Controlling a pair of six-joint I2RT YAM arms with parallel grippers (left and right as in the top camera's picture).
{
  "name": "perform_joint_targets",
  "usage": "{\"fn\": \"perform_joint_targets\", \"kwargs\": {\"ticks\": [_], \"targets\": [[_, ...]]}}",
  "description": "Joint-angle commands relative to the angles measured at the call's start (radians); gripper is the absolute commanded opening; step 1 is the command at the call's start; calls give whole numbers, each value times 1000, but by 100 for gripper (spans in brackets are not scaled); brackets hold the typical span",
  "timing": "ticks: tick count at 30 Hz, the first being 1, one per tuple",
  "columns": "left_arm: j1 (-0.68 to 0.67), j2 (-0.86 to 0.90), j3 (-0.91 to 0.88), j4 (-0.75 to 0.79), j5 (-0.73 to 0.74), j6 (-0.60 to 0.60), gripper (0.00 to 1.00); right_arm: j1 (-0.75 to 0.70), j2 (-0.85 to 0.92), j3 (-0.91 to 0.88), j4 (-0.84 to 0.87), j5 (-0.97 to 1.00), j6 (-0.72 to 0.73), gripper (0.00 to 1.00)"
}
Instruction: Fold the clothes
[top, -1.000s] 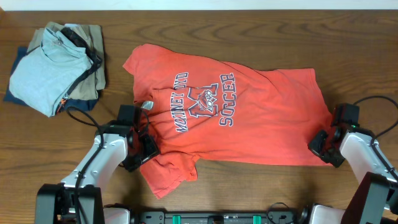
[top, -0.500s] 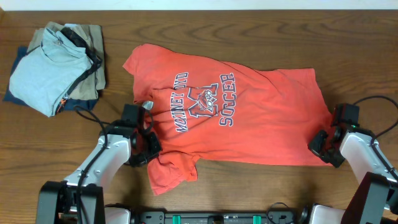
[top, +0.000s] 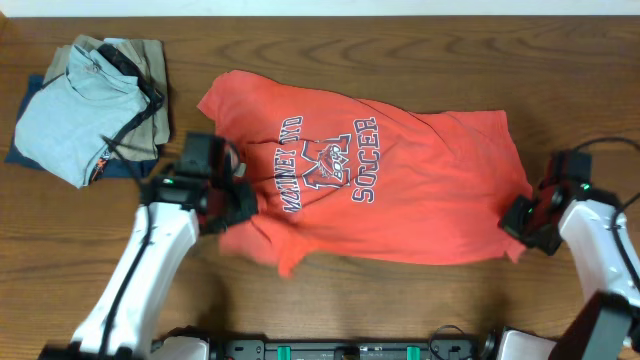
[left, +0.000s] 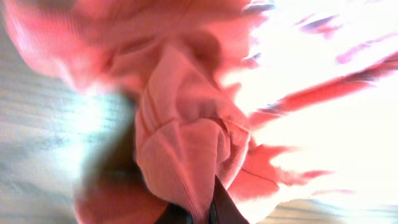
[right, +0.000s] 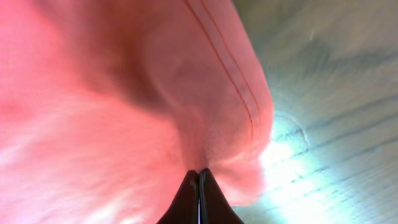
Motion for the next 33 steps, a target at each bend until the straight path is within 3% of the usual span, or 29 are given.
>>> {"fn": "perform_joint_targets", "kwargs": {"ticks": [1,14,24,33], "targets": [[-2,-72,113,-34,9,65,6,-6,-90,107,-52,-23,-46,1],[109,-278,376,-90,10,65,6,-56,-349,423,-264,-7,-95,1],[158,-409,563,5,9,63,6,-168,-474,670,-285,-7,-135,1],[158,-321,567,83,10,57,6,-167,-426,743,-259,-109,-183,1]]}}
